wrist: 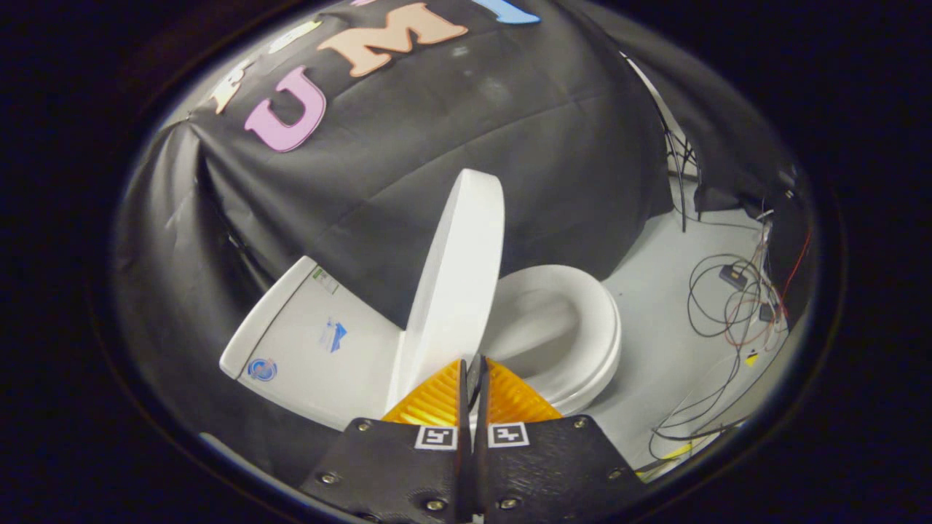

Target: Open the toilet lid.

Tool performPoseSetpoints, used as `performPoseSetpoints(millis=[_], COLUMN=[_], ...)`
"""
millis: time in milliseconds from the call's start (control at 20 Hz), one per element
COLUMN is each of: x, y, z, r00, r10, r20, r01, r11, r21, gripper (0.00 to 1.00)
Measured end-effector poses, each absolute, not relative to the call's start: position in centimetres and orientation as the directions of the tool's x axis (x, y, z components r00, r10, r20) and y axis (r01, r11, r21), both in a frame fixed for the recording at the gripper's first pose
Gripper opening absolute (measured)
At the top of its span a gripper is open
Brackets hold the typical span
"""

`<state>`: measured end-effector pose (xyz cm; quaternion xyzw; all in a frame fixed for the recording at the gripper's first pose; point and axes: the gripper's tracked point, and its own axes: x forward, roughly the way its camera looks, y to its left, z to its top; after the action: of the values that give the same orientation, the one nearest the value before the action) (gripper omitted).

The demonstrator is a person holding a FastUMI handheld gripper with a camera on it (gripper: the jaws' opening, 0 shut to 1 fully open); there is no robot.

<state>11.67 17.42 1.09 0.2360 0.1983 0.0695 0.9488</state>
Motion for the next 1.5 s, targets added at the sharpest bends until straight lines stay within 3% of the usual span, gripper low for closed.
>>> performPoseSetpoints(millis=[1500], x=[9.6], y=[26.4], z=[8.7], r00=[0.94], r10=[0.276], r20=[-0.2], r01=[-0.207], r11=[0.928], r21=[0.309], gripper=[0.01])
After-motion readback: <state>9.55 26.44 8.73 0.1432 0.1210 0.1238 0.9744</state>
